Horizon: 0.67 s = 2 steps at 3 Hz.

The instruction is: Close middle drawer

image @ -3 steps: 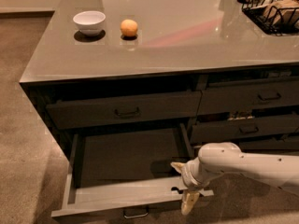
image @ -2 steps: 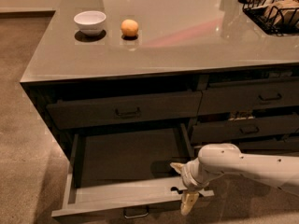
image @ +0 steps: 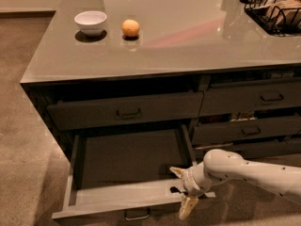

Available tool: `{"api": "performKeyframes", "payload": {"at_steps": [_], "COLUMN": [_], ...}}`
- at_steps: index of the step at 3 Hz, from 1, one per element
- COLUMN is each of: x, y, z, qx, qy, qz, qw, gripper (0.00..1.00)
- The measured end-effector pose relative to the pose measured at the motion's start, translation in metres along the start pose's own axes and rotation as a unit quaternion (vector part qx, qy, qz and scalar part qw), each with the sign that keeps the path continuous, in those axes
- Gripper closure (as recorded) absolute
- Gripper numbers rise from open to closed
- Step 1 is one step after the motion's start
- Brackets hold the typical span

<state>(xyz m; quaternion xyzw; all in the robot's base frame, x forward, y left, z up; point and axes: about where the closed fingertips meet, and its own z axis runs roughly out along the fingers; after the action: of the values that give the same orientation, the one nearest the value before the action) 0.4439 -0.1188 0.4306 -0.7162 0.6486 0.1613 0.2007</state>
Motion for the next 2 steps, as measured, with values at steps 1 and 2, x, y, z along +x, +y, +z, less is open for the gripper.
{"api": "performKeyframes", "payload": {"at_steps": [1,2], "x": [-0.0065,-0.0146], "y": [0.0015,0.0002], "z": [0.0030,0.0089], "qx": [0.009,0.014], "qy": [-0.014,-0.012], "qz": [-0.007,-0.016], "qw": [0.9998,0.9997], "gripper": [0.17,0.32]}}
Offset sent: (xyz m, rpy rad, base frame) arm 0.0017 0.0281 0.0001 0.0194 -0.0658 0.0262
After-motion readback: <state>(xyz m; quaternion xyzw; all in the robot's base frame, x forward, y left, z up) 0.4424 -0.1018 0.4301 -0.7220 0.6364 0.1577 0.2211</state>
